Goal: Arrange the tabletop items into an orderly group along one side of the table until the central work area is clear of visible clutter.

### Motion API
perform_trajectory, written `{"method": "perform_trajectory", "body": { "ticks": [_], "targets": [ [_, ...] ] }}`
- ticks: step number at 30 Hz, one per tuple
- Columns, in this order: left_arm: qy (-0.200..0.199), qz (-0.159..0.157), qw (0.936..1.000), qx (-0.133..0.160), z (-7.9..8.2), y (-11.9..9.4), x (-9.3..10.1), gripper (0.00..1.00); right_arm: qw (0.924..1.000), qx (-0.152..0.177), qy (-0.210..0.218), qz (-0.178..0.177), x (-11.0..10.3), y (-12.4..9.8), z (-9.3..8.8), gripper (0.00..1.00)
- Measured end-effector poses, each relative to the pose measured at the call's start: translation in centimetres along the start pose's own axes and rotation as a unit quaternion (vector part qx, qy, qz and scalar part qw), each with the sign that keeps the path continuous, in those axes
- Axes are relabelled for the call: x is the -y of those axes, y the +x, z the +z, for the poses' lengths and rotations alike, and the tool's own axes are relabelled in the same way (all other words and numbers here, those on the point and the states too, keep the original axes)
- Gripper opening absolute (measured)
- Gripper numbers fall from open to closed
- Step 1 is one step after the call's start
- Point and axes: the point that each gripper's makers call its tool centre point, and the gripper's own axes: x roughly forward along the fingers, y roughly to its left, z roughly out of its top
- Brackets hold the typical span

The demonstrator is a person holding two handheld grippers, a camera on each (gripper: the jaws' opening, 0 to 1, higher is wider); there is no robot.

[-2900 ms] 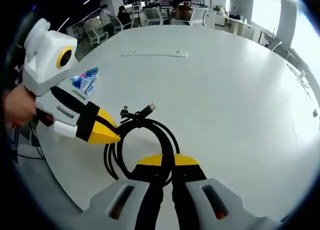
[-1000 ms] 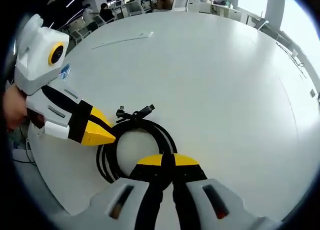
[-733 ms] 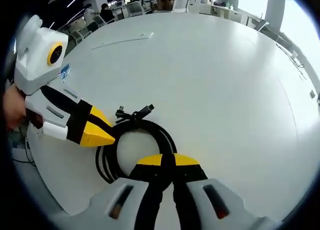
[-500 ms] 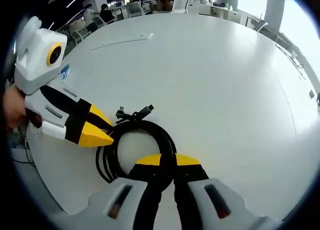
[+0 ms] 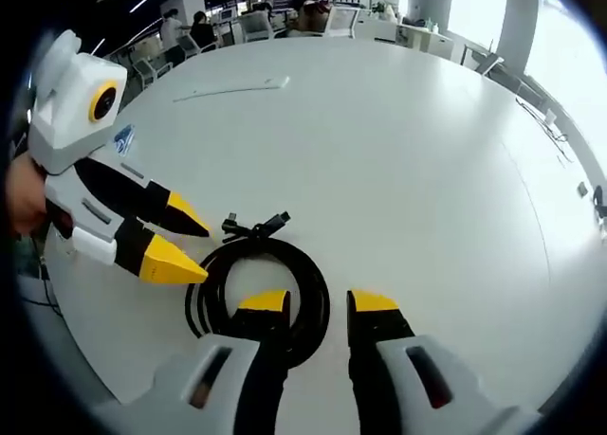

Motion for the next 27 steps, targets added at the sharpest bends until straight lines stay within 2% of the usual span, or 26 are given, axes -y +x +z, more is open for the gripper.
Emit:
{"method": "perform_trajectory", "body": {
  "ticks": [13,18,27],
  "targets": [
    [0.016,0.003,0.9996,0.023,0.8,-2.3,-0.1,0.4,0.9994,0.032,-0.007,0.004,-1.4,-1.2,1.8,0.3],
    [0.021,0.005,0.9993,0.031,1.2,-3.3,-0.4,0.43,0.9987,0.051,0.003,0.01,-1.9,-1.7,2.8,0.33],
    [0.029,0.006,0.9986,0.044,1.7,-4.9,-0.6,0.49,0.998,0.061,-0.01,0.016,-3.1,-2.4,4.1,0.4]
  ]
}}
